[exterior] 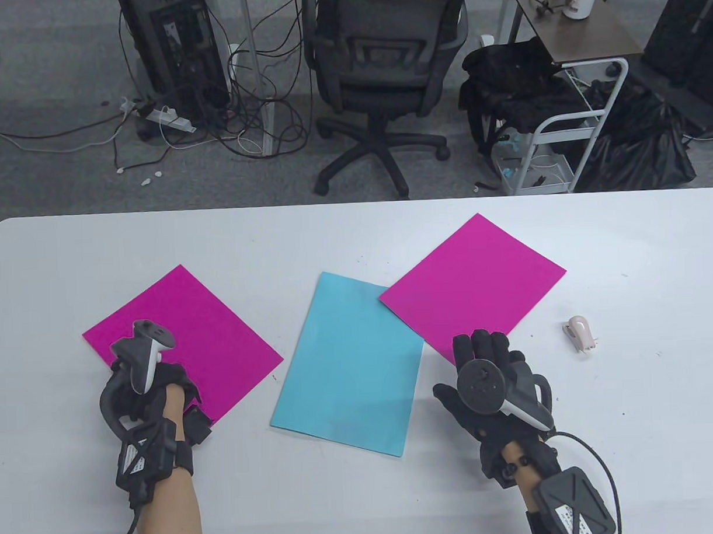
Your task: Push down lever to staple documents
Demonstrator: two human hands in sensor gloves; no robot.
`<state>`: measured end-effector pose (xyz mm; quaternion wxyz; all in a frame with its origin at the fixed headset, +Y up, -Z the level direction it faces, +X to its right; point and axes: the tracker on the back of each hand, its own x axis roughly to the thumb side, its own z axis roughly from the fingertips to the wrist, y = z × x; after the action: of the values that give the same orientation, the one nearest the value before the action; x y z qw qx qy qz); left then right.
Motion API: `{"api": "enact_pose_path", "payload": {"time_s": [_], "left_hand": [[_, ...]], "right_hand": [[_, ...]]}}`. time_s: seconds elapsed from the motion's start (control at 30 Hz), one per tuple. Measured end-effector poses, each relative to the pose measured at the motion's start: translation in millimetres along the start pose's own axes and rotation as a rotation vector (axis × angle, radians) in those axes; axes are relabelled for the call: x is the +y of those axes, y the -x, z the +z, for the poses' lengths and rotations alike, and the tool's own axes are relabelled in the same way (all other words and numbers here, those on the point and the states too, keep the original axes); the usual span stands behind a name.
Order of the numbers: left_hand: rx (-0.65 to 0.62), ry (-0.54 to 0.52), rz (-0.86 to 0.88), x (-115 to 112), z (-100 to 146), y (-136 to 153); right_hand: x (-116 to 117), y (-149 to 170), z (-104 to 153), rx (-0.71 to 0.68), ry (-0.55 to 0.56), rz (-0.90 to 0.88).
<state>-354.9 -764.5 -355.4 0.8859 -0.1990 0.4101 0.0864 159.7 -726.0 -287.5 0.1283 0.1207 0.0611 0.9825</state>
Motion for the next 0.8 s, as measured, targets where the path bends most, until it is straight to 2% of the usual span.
{"api": "enact_pose_path", "payload": {"time_s": [0.5, 0.8], "left_hand": [[-0.064, -0.074, 0.073, -2.9, -2.8, 2.2], [-0.143, -0.136, 0.035, -3.4, 3.1, 4.9]], "right_hand": [[1.7, 5.3, -2.0, 0.03, -0.014, 0.006], [6.5, 18.9, -6.7, 0.086, -0.014, 0.009]]}}
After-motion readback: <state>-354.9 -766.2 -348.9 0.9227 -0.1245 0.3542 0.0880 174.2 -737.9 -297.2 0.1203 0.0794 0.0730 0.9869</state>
